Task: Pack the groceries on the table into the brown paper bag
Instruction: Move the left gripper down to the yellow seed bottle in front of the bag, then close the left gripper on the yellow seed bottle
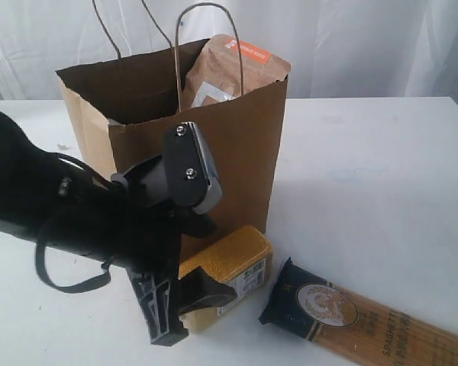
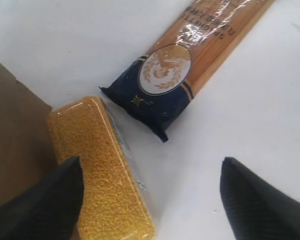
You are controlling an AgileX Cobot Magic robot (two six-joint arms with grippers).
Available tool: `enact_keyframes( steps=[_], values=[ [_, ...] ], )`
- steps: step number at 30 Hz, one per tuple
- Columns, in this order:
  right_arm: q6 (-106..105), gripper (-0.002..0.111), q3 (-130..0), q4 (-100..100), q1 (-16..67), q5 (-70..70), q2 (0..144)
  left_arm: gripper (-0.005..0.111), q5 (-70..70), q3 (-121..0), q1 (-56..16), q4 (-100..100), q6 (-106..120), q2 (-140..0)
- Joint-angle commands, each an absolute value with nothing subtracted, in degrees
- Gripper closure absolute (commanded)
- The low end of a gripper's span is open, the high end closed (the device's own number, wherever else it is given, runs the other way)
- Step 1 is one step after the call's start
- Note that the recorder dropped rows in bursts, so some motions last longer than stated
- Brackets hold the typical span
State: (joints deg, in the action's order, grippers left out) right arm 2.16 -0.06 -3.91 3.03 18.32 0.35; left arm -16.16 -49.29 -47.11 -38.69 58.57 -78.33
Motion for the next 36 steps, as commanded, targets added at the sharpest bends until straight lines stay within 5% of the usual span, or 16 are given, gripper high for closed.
enact_keyframes(
  steps=[1, 36],
  values=[
    [1.7, 0.108, 0.0, -4.2, 2.8, 18.0, 0.0, 0.029, -13.7, -49.2, -47.5, -40.5, 58.3, -81.9],
    [1.7, 0.108, 0.0, -4.2, 2.8, 18.0, 0.0, 0.029, -3.6, -49.2, -47.5, -41.5, 59.2, -93.5]
  ],
)
